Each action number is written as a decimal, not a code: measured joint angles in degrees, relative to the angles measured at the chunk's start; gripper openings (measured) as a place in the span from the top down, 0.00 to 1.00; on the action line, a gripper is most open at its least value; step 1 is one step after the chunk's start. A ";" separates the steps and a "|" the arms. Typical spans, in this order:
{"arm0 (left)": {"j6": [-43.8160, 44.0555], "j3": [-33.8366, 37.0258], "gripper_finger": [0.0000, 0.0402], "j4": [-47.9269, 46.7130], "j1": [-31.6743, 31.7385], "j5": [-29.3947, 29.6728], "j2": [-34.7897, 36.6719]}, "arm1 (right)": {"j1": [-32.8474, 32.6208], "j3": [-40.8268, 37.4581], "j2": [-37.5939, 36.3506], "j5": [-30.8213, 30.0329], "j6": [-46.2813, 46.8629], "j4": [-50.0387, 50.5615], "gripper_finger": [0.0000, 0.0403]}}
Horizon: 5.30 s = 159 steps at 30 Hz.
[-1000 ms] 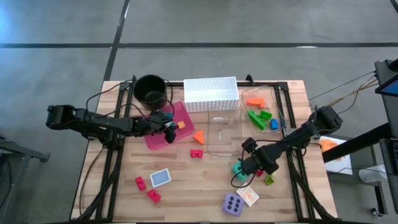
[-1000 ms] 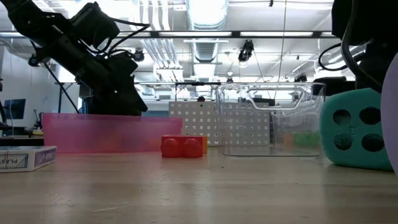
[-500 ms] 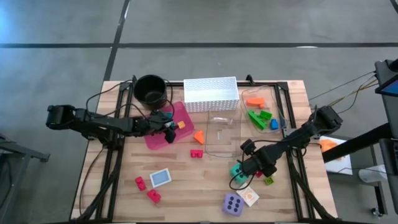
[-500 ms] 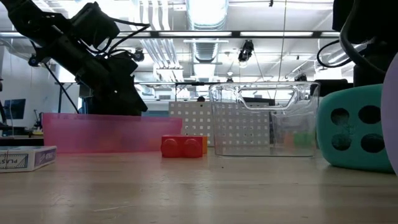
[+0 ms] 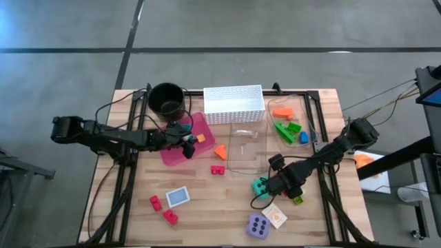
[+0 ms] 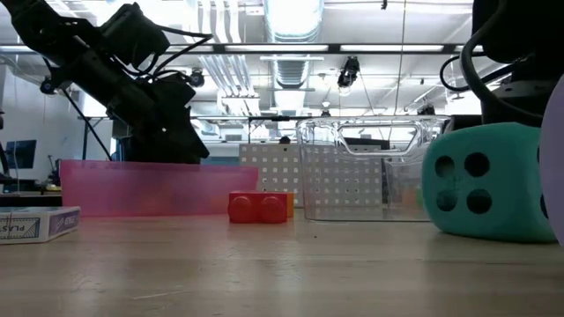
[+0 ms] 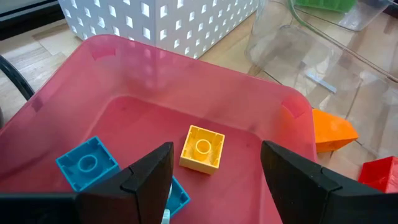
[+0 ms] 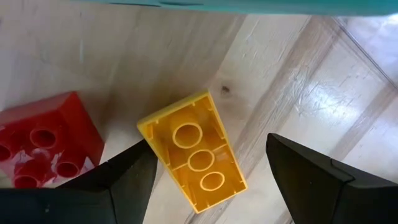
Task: Pick & Place Toys
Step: Put the yellow game piece into the red bin
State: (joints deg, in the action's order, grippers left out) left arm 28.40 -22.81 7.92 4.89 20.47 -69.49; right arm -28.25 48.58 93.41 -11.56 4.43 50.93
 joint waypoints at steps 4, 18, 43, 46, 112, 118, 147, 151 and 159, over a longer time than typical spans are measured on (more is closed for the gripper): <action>0.00 0.00 0.39 0.00 0.00 0.00 -0.02 | 0.00 -0.07 0.00 -0.08 -0.04 -0.39 0.26; 0.03 0.00 0.39 0.00 0.00 -0.02 0.00 | 0.07 -0.13 0.04 1.18 -0.07 -1.74 0.35; 0.21 0.00 0.39 0.00 0.02 -0.02 0.00 | 0.02 3.49 0.09 1.54 3.13 -0.87 0.48; 0.22 0.00 0.39 0.00 0.02 -0.02 0.00 | 0.02 3.48 0.09 2.12 3.15 -0.30 0.48; -0.06 0.00 0.39 11.46 -0.26 -2.14 -0.02 | 0.15 9.84 -7.18 2.57 5.08 6.01 0.64; -4.88 -1.26 0.39 13.53 -1.44 -6.54 -0.02 | 0.13 16.53 -9.67 2.25 3.90 5.58 0.61; -22.22 -9.44 0.39 17.61 -13.94 -6.56 -2.45 | 10.49 21.11 -4.26 -12.60 -19.88 -33.02 0.61; -29.76 -9.49 0.39 25.67 -14.67 -6.43 -7.80 | 11.72 21.09 -4.53 -12.61 -20.91 -33.64 0.58; -34.82 -13.66 0.39 41.45 -14.67 -2.25 -21.84 | 12.68 21.03 -4.81 -12.51 -21.18 -37.09 0.64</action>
State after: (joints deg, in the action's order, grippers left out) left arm -6.42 -36.47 49.38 -9.78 18.22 -91.34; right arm -15.57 69.60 88.60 -24.08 -16.76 13.84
